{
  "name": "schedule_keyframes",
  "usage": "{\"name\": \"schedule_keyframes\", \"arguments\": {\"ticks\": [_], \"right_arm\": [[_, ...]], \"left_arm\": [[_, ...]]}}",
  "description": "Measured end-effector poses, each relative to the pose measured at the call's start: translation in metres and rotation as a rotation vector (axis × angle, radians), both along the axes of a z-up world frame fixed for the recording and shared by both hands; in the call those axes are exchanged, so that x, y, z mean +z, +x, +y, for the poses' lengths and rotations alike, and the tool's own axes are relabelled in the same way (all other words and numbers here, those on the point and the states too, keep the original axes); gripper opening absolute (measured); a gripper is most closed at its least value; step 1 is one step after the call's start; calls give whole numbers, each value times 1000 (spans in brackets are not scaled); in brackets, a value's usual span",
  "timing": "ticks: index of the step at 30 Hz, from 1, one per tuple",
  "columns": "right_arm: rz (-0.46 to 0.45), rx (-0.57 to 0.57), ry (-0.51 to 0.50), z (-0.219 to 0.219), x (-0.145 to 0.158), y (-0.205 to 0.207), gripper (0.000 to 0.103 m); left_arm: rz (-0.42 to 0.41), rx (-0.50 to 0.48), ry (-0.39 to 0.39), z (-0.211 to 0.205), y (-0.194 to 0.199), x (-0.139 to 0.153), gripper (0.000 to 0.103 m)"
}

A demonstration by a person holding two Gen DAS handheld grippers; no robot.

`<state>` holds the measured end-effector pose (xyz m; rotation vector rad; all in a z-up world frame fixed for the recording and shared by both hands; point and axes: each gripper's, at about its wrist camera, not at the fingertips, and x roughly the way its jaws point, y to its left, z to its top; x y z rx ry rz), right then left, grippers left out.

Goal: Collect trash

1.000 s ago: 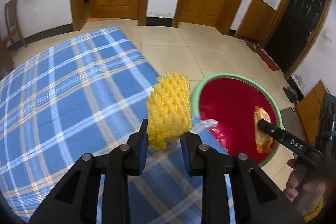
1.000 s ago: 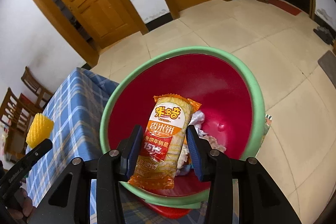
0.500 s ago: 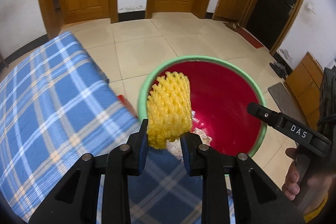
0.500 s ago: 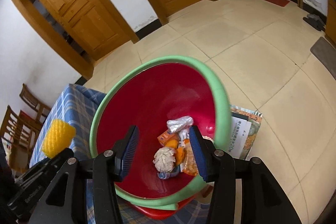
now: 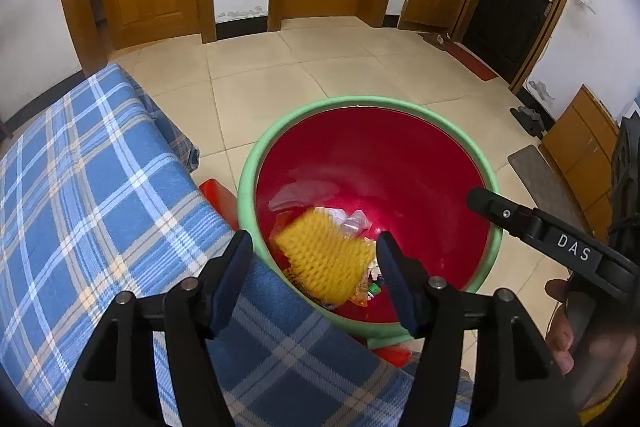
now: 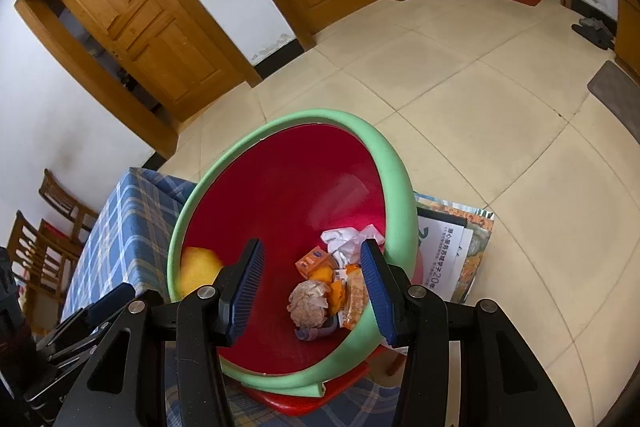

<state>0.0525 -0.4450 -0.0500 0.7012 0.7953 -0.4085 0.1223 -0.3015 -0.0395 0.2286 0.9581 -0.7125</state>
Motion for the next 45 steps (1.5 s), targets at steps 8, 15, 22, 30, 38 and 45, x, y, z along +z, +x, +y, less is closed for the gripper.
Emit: {"name": "schedule_keyframes", "arguments": {"ticks": [8,15,22,30,38,45], "right_arm": [[-11,21,-9,8,8,-3,51],[-25,62,-29,27,20,-2,51],[-43,121,-55,55,35,-2,64],[-53,193,-88,87,48,-1,67],[-78,291,-125,129,60,-5,76],[-111,365,-170,162,69,-7,79]], "left_arm": [[2,36,-18,14,-6,8,64],[-6,104,-37,39,-8,18,64],[-28,200,-53,73,-15,32,72],[-64,320,-61,118,-27,49,78],[-100,431,-59,160,-38,58,79],[-121,513,-70,195,-49,63,81]]}}
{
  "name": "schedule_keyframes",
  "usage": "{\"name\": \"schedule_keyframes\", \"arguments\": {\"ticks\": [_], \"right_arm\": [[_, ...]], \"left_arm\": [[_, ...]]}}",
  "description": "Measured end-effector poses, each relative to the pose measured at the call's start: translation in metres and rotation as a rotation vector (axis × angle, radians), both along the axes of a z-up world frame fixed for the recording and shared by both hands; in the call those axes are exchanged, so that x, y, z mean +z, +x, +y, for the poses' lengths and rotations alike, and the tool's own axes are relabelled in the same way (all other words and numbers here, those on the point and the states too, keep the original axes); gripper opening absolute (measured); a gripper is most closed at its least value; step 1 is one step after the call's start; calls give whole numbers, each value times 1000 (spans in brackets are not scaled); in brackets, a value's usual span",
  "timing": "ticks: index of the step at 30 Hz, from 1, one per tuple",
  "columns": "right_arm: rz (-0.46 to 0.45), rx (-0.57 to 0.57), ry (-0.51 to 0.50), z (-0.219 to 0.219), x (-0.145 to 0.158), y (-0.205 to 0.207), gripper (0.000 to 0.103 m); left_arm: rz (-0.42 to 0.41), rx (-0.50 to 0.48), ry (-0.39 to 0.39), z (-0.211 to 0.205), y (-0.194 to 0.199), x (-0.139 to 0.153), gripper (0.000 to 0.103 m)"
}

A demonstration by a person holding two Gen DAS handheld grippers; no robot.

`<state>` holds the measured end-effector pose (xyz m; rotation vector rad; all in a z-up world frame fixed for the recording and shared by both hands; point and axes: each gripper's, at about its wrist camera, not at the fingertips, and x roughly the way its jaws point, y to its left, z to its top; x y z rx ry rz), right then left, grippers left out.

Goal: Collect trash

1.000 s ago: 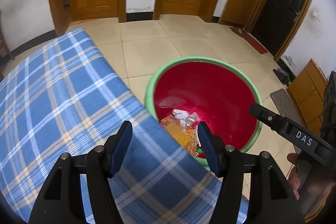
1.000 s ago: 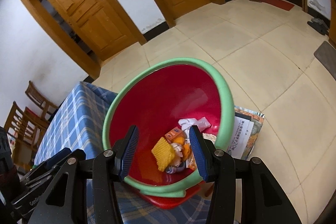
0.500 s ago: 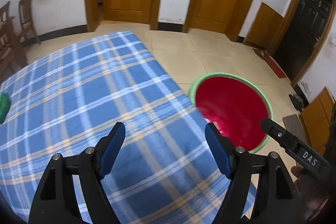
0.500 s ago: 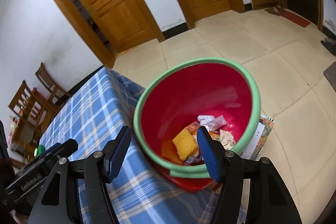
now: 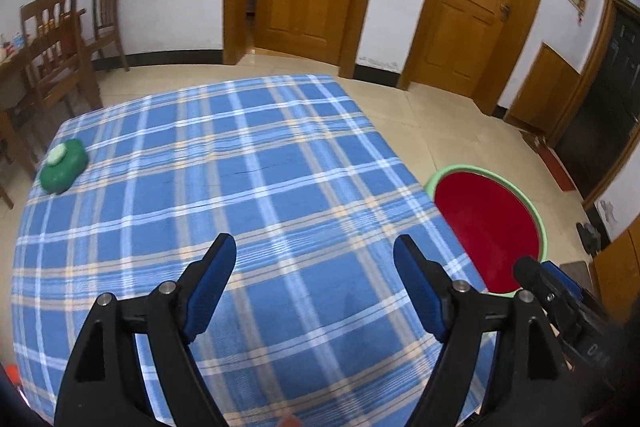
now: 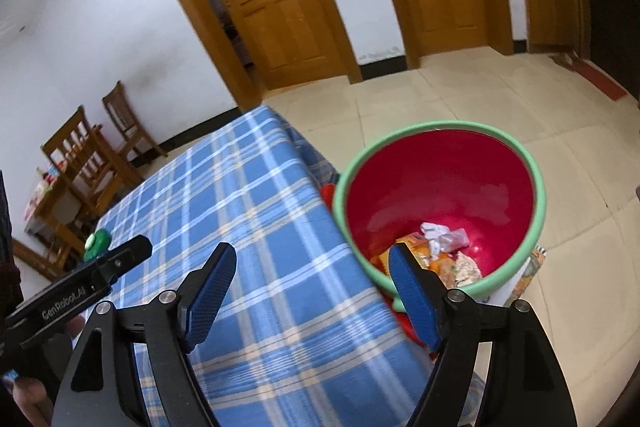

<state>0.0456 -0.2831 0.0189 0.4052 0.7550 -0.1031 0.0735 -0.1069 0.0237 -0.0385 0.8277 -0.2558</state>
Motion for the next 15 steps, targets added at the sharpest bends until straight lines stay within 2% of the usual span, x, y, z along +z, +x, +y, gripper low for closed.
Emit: {"name": "schedule_keyframes", "arguments": {"ticks": [15], "right_arm": [[-40,80,-85,47,1,-7,83]], "left_arm": [[-67,139,47,42,-30,4,81]]}}
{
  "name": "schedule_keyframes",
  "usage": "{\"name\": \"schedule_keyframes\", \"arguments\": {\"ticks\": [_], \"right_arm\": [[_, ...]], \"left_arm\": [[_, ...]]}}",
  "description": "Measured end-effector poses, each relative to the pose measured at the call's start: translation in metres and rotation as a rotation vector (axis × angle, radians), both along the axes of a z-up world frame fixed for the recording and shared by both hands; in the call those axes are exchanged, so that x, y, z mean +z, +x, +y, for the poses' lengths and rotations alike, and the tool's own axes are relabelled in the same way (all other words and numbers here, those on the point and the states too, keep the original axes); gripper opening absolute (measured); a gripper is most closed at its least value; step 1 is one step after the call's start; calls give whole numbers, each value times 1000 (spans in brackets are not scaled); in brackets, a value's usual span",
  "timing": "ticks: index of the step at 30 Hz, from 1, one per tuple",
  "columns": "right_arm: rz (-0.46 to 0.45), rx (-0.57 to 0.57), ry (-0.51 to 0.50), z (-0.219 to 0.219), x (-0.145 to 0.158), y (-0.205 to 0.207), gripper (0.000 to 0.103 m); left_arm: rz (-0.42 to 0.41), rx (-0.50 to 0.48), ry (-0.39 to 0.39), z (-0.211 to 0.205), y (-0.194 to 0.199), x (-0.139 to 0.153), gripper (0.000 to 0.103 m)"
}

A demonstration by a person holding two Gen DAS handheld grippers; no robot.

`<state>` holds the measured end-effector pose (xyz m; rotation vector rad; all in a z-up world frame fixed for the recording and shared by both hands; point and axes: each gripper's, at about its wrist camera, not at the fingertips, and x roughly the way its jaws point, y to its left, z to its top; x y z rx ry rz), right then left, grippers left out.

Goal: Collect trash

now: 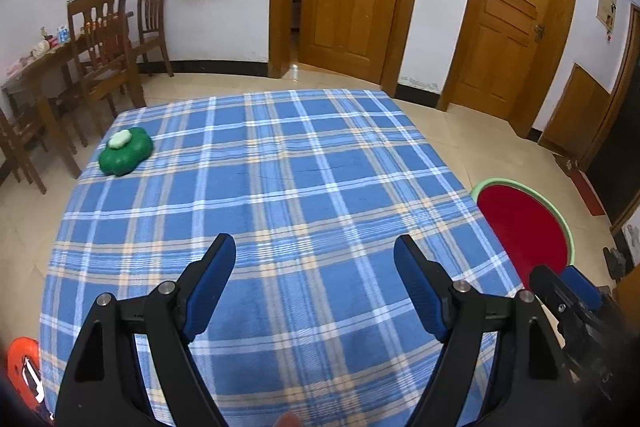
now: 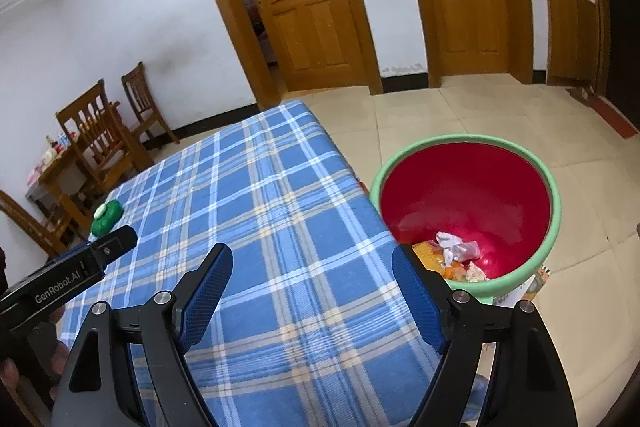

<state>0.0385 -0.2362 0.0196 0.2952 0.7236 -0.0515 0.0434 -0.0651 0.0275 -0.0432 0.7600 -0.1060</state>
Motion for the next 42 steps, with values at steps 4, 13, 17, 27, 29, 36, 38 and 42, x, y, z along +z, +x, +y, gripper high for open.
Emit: {"name": "schedule_keyframes", "arguments": {"ticks": [4,13,17,27,29,36,38,42], "right_arm": [[-8,7,-14,6,0,-1,83],[-10,10,-14,9,-1,-2,83],[-10,9,-14,9,-1,-2,83],[-10,10,-14,9,-1,-2,83],[-10,10,-14,9,-1,-2,83],[-11,9,-14,9,-1,-2,83],[-10,9,-14,9,-1,-2,83],[-10,10,-14,9,-1,-2,83]], "left_arm": [[-7,12,-3,5,-6,1,81],[-19,32,-10,11,-12,3,81],[-19,40,-12,12,-12,3,81],[-26,49,-9,14,-13,5,81],[-26,48,-9,14,-13,5,81],[-24,49,-10,14,-13,5,81],[-25,49,-10,14,-13,5,81],[-26,48,-10,14,-13,5,81]]}}
